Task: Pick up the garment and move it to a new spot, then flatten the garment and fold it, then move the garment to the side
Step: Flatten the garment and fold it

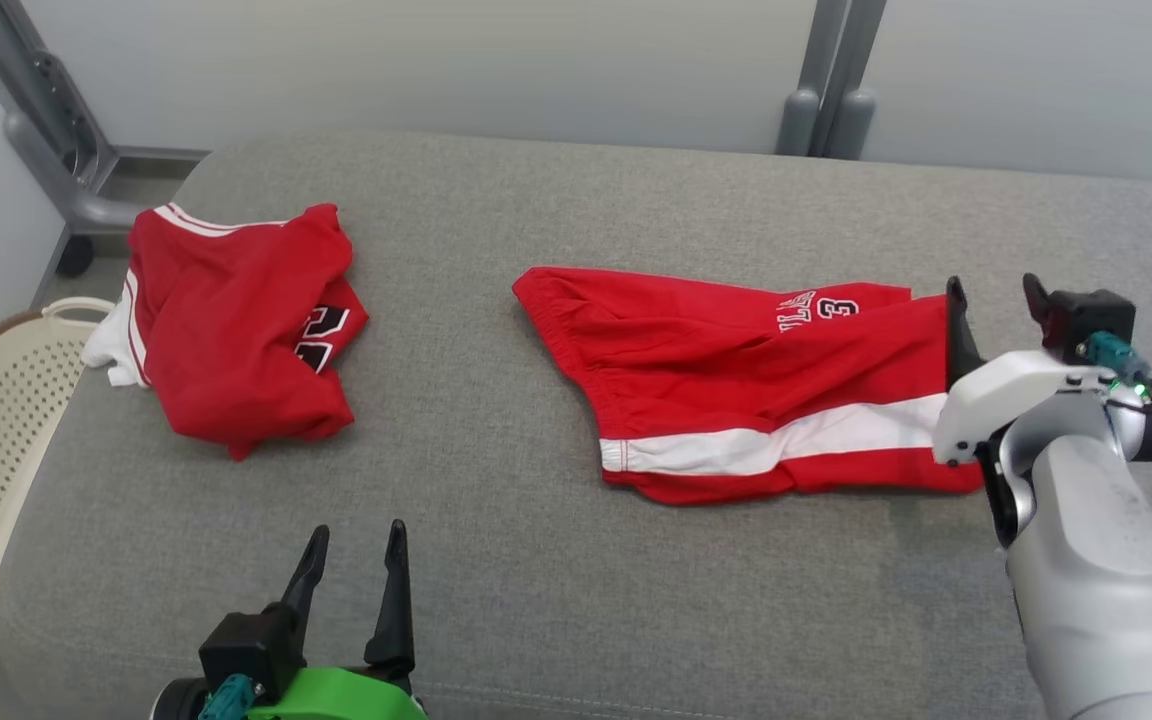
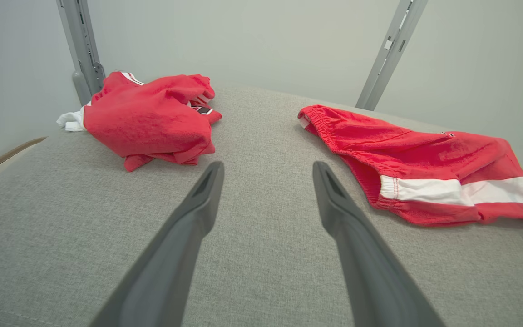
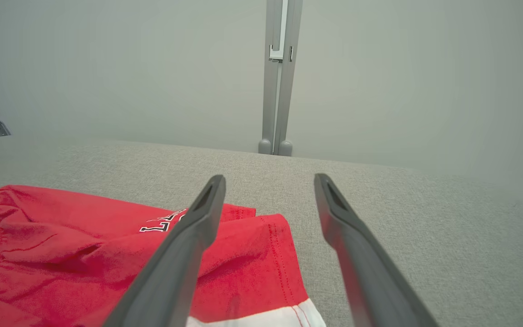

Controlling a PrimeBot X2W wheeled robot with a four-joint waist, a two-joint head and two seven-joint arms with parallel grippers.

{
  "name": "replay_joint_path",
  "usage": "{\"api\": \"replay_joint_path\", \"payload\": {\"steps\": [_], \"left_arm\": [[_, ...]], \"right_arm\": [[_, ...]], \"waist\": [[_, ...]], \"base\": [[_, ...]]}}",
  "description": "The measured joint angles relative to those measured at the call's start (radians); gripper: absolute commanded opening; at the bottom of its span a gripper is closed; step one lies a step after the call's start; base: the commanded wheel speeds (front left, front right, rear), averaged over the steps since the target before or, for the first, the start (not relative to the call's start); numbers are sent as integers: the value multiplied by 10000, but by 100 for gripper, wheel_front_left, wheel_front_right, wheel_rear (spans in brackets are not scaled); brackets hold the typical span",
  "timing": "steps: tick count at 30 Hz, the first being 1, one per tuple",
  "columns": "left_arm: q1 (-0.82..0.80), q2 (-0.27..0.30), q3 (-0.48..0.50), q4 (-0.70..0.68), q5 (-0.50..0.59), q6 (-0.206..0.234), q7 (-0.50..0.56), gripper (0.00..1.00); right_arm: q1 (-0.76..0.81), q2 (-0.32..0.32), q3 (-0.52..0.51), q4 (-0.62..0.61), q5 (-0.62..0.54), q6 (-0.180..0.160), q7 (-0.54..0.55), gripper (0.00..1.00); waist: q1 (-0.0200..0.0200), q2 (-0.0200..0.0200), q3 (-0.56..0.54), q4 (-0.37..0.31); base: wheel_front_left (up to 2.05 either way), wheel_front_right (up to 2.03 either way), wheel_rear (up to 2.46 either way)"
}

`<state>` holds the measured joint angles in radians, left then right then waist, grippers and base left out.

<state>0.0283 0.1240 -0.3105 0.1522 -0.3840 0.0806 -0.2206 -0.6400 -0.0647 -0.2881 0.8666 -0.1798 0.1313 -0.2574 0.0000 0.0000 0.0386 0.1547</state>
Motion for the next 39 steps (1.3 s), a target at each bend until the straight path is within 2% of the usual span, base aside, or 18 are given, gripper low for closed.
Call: {"api": "replay_joint_path", "payload": {"steps": [8, 13, 19, 28, 39], "left_arm": [[233, 192, 368, -140, -199, 311, 79, 100], [319, 384, 550, -169, -203, 428, 82, 100], [410, 593, 635, -186, -199, 608, 288, 100], [738, 976, 848, -17, -341, 646, 518, 100], [1267, 1425, 1072, 274, -644, 284, 301, 100]], "right_arm": [[2081, 136, 1987, -2476, 2382, -2, -54, 100], [3304, 163, 2811, -3682, 3016, -2, -52, 100], [4358, 159, 3221, -4698, 3478, -2, -54, 100], [6142, 157, 3398, -5862, 3804, -2, 299, 100], [7229, 155, 3356, -6579, 3701, -2, 995, 100]], "waist": [[0, 0, -723, -577], [0, 0, -1057, -907], [0, 0, -1341, -1149], [0, 0, -1705, -1369], [0, 0, -1782, -1389]], "base": [[0, 0, 0], [0, 0, 0], [0, 0, 0], [0, 0, 0], [0, 0, 0]]}}
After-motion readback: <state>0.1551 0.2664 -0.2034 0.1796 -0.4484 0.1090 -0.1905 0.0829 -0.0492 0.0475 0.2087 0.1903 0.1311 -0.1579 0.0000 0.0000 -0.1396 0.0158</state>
